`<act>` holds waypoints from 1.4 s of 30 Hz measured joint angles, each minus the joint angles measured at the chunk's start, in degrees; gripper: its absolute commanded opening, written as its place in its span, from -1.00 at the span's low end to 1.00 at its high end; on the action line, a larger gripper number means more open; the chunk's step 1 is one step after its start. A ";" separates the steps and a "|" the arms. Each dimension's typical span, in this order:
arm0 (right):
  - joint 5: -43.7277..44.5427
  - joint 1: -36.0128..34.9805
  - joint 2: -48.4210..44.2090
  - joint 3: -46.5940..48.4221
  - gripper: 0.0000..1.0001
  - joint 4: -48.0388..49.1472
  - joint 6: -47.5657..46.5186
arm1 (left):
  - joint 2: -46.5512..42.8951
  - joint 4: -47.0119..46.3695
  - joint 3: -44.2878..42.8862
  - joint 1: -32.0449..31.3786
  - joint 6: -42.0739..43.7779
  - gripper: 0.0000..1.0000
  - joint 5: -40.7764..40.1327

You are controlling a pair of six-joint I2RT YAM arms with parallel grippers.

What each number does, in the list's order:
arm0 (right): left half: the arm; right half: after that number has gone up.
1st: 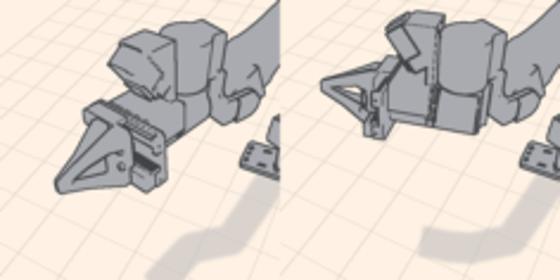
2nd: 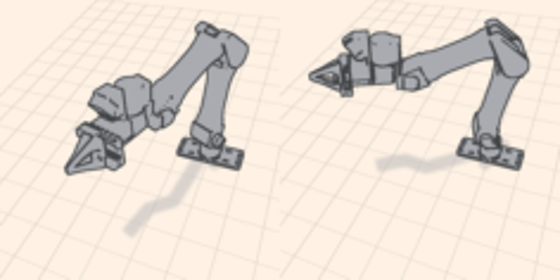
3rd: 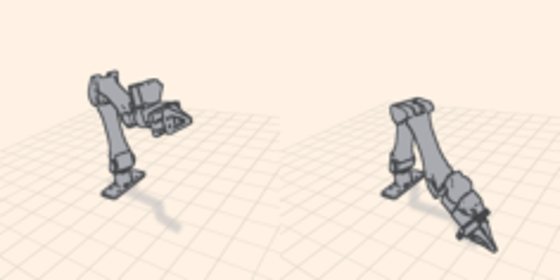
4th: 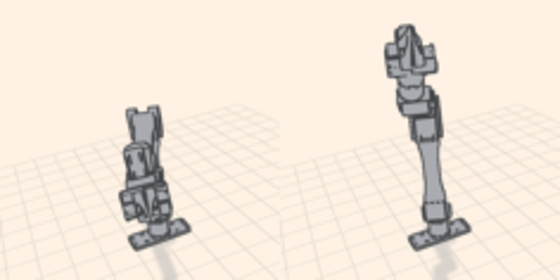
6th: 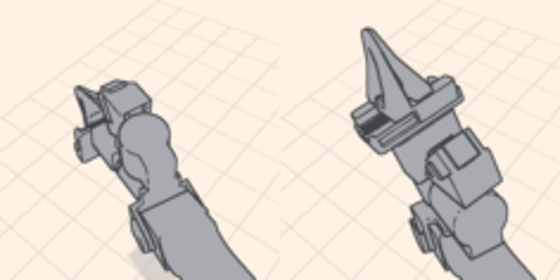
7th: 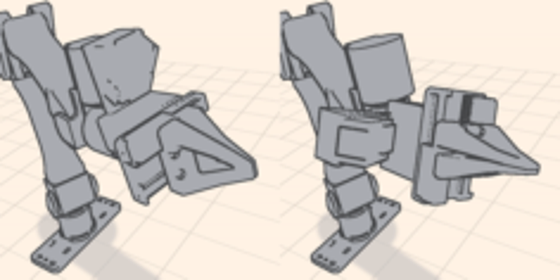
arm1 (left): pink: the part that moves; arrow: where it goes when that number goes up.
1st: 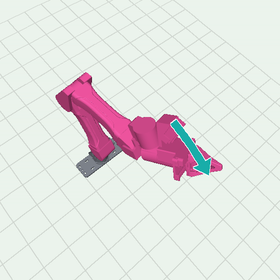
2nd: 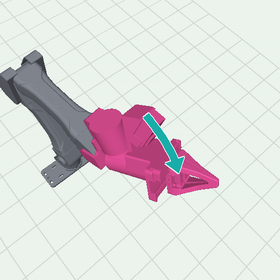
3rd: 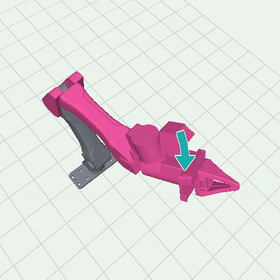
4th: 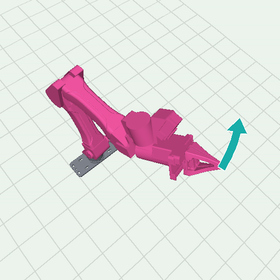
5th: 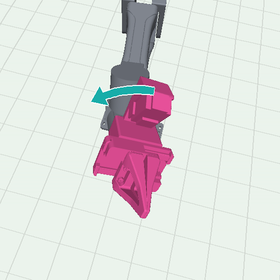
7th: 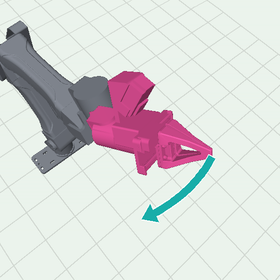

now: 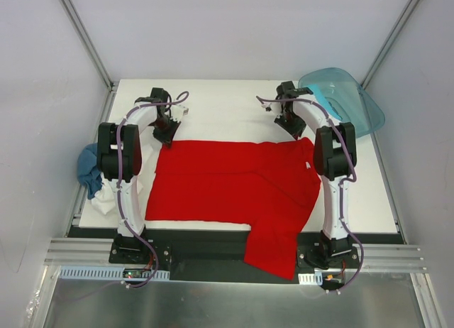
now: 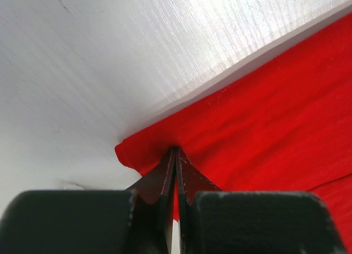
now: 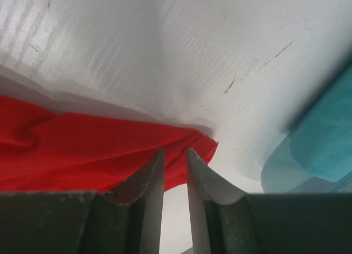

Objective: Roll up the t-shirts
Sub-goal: Fold the T-shirt at the center of the board.

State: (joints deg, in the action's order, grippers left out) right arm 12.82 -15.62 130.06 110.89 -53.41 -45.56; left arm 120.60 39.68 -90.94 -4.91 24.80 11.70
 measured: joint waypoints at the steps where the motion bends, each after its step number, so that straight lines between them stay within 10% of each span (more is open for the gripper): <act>1: 0.33 -0.15 0.04 -0.02 -0.51 -0.15 -0.17 | 0.00 0.00 0.00 0.00 0.00 -1.00 0.00; 28: 5.38 3.65 3.52 1.44 -0.99 -1.05 0.79 | 0.00 -0.04 0.17 0.00 0.04 -1.00 -0.28; 42: -22.01 16.59 2.64 5.33 -0.99 -4.81 11.67 | -0.48 -0.42 1.01 0.07 0.04 -1.00 -0.79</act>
State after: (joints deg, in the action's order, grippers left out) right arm -9.19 0.97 132.70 116.22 -58.22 -33.89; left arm 120.11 39.27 -89.93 -4.84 24.84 10.92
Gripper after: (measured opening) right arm 0.009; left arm 0.002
